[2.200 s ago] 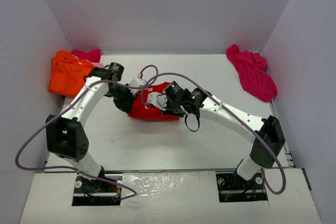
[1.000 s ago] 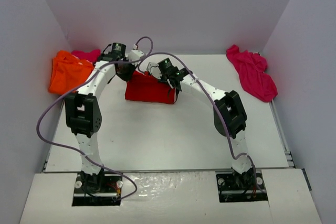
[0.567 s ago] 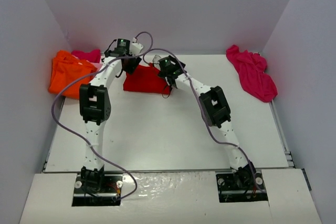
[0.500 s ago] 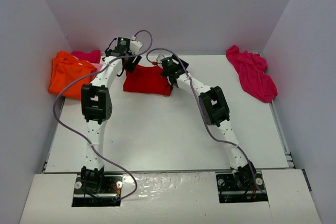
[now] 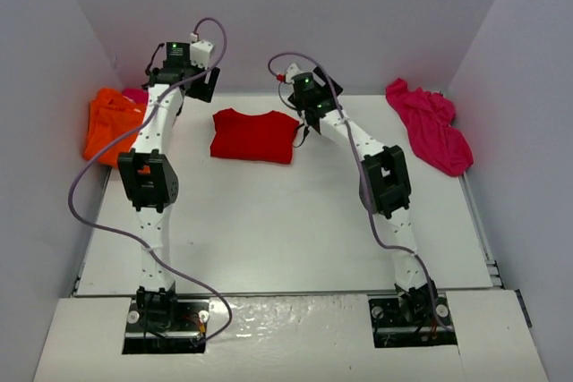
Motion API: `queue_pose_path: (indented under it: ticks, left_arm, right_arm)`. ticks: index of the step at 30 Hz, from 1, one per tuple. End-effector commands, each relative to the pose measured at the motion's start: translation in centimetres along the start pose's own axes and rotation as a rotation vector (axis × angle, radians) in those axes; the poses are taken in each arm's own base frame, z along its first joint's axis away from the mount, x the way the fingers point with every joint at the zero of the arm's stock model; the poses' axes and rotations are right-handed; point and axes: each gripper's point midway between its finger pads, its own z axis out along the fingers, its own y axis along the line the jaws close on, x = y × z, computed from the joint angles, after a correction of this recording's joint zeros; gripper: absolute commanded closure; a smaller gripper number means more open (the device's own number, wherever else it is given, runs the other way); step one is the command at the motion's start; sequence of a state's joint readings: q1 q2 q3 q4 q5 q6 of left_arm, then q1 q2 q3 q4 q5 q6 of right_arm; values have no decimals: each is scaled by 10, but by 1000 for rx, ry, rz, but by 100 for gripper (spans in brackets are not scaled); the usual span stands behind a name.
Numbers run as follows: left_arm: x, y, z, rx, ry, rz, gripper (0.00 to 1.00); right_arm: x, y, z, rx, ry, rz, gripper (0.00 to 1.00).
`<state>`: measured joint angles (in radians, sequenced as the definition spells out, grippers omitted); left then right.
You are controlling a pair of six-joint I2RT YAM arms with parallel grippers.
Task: Fold and stack the t-shirts
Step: Fold the long partially folded tshirt into a neat square
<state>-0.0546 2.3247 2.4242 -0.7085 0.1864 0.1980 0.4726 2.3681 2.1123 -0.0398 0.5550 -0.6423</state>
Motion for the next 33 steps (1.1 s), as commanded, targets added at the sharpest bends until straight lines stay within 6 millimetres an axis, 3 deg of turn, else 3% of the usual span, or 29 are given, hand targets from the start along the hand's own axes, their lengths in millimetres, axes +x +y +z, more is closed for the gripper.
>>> queue_pose_path:
  ticks: [1,4,6,8,13,20,33]
  left_arm:
    - [26,-38,-37,275,77,-177,28]
    - [60,-39,-33,317,134,-251,28]
    - [69,-47,-31,363,149,-282,28]
    - [80,-56,-25,405,183,-315,28]
    - [84,-70,-15,503,191,-365,28]
    - [85,-70,-4,566,209,-448,27]
    - [105,-59,25,564,252,-495,26]
  right_arm:
    - [15,-60,-44,-135,-8,284,18]
    - [34,-53,-58,-254,1,348,19]
    - [55,-48,-62,-310,32,365,19]
    - [61,-53,-71,-333,27,391,20]
    - [95,-51,-80,-377,71,402,21]
    - [103,-37,-88,-449,71,413,23]
    - [108,-40,-95,-440,78,415,23]
